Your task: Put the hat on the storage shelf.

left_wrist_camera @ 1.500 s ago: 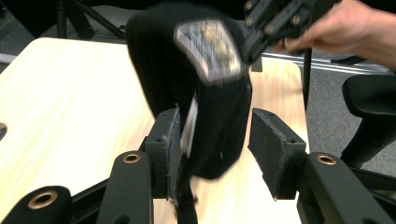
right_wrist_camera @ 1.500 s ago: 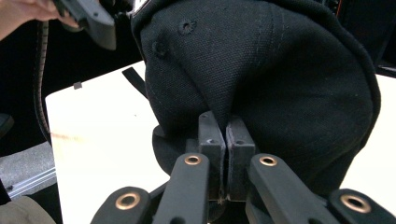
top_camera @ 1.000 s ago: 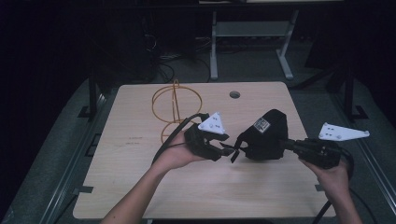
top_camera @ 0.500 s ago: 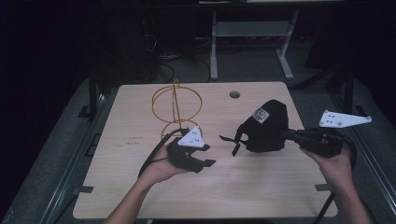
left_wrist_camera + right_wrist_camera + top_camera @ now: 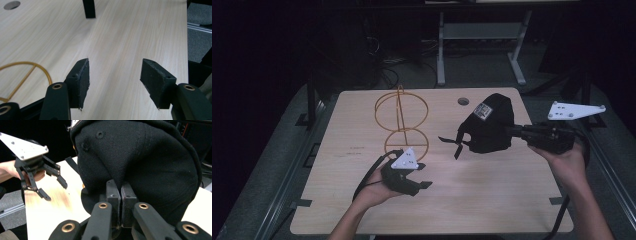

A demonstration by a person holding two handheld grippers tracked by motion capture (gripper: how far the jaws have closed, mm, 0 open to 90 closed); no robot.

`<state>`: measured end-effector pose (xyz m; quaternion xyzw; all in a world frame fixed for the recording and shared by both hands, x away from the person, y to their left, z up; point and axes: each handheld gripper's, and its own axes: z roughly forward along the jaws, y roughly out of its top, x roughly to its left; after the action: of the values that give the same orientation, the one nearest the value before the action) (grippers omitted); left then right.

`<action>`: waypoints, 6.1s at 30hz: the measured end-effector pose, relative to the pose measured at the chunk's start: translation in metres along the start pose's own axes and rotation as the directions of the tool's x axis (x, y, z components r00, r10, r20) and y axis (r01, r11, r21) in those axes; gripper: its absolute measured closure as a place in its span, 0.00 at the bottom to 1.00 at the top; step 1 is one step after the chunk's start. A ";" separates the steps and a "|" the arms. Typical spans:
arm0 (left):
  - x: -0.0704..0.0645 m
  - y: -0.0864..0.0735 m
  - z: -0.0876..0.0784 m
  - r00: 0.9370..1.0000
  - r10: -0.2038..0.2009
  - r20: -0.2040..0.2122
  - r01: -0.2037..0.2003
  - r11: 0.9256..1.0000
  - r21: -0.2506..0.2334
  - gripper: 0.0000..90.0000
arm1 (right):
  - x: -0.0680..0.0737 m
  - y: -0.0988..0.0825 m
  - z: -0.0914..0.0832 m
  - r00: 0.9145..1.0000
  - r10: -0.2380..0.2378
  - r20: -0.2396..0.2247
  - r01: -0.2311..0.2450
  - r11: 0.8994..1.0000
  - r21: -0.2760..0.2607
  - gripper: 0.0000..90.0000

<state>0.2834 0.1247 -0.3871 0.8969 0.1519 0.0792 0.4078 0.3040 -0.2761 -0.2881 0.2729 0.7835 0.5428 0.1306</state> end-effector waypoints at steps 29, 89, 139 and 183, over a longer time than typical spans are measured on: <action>0.003 -0.024 0.011 1.000 -0.009 0.018 0.008 0.999 0.040 0.42 | 0.014 0.091 0.059 0.985 -0.113 -0.130 0.112 0.994 -0.009 0.98; 0.001 -0.026 0.020 0.999 0.013 0.052 -0.016 0.998 0.055 0.42 | 0.027 0.181 0.259 0.962 -0.058 -0.265 0.082 0.993 0.082 0.97; 0.005 -0.039 0.012 0.999 -0.050 0.004 0.050 0.999 0.019 0.32 | 0.012 0.137 0.206 0.985 -0.001 -0.173 0.023 0.991 0.128 0.30; 0.006 -0.040 0.013 0.999 -0.040 -0.013 0.041 0.999 0.027 0.31 | -0.006 0.067 0.140 0.992 0.050 -0.117 -0.031 0.987 0.158 0.24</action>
<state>0.2840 0.1428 -0.4257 0.8986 0.1736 0.0741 0.3960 0.3981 -0.1523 -0.2794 0.2649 0.8243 0.4978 0.0501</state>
